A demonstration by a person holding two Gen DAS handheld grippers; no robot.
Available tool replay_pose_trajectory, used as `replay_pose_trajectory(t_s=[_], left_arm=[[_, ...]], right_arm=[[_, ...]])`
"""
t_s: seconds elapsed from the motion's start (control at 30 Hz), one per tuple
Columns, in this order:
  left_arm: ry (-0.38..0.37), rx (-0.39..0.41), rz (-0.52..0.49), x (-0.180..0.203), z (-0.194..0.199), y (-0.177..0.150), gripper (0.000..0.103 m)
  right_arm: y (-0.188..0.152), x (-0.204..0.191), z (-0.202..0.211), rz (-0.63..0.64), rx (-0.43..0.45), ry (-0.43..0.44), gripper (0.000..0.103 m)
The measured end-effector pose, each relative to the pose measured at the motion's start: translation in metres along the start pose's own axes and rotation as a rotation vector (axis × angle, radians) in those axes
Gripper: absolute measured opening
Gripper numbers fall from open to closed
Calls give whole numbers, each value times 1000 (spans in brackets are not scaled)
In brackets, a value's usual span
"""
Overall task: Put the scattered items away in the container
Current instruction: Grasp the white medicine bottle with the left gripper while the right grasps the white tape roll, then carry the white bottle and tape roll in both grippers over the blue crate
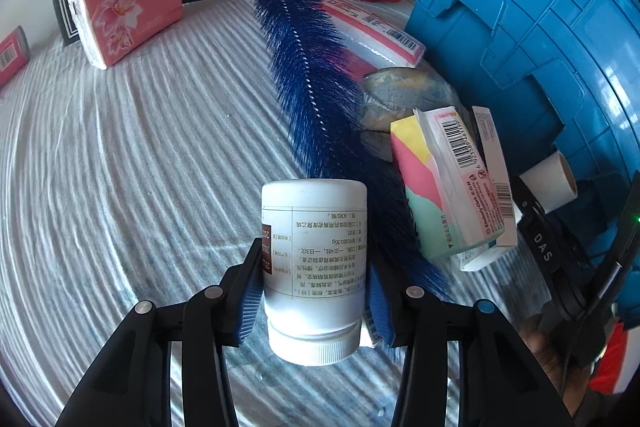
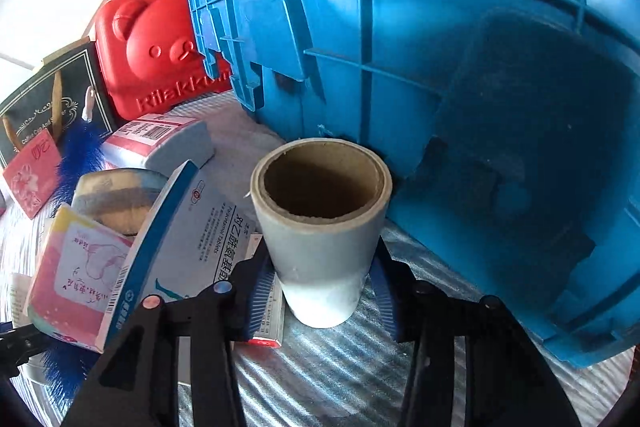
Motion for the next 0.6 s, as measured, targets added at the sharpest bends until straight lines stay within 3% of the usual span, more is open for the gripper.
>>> replay_pose_trajectory(t_s=[0.6], left_arm=[[29, -5, 152, -40, 40, -62, 45]], right_arm=[[-32, -5, 80, 186, -78, 209, 44]])
Point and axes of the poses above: each gripper's, at about its wrist camera, not at the fingertips, and z roughly against the way its jaws point, x to its right, y to its top, the point moved 1 cm from there along -z, roughly the way its jaws point, and after that the axes turned 6 degrees about y, right-handed, at the moved point
